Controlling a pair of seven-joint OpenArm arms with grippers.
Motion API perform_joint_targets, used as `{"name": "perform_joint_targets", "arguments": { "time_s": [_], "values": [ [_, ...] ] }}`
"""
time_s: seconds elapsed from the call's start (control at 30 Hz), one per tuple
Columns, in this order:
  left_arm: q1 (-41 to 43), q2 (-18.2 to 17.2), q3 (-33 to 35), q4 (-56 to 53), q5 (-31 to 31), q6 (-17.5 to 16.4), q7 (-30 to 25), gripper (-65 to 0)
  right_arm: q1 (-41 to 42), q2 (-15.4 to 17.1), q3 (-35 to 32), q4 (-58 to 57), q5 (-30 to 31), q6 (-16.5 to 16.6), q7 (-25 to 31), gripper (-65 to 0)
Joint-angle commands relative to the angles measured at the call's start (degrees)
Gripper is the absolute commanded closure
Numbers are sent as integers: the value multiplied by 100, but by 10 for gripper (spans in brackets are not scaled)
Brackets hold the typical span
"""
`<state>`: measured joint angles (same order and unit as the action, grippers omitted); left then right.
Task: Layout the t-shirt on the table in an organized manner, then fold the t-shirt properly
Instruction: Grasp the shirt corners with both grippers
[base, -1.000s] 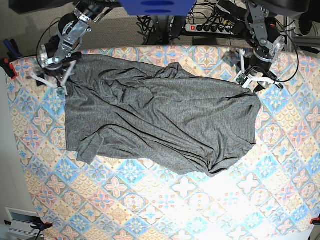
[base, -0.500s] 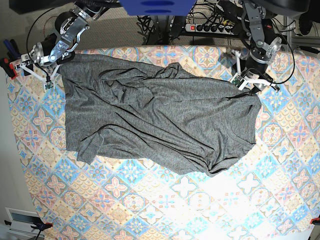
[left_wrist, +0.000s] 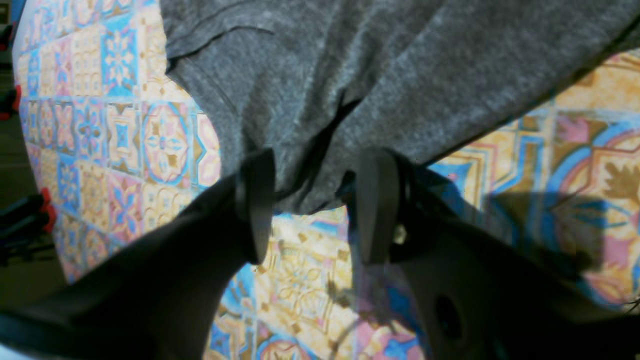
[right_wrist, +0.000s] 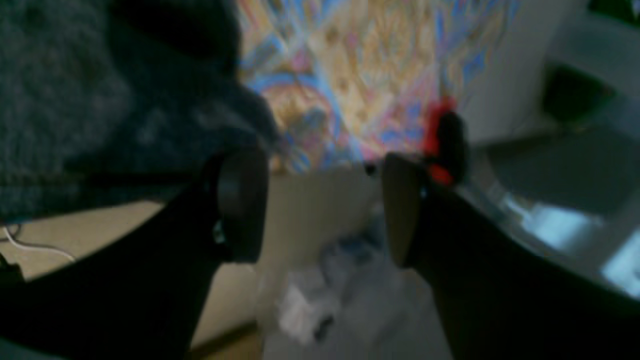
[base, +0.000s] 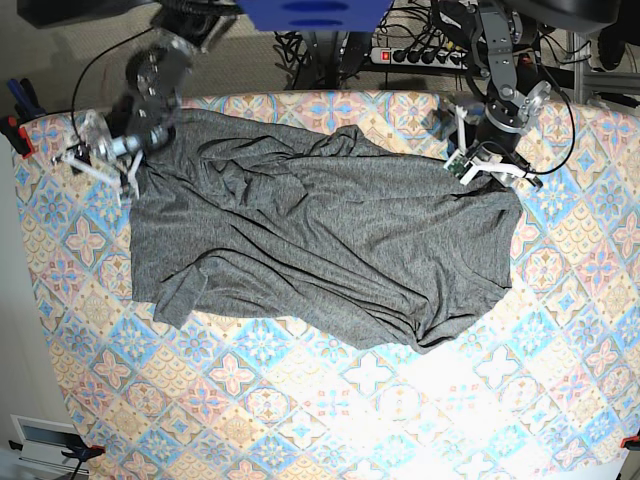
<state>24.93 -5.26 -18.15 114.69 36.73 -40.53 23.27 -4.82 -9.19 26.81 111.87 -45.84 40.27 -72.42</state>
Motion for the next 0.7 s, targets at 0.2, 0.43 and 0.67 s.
{"name": "perform_joint_targets", "arguments": {
  "time_s": [0.2, 0.43, 0.67],
  "values": [
    [-18, -33, 0, -28, -29, 53, -63, -267, -129, 19, -215, 61, 53, -27, -674, -349],
    [-18, -24, 9, -36, -29, 53, -63, -267, -103, 19, 664, 43, 1521, -27, -648, -349],
    [-27, 90, 9, -36, 173, 53, -72, -267, 328, 19, 1631, 43, 1679, -27, -182, -349]
  ]
}}
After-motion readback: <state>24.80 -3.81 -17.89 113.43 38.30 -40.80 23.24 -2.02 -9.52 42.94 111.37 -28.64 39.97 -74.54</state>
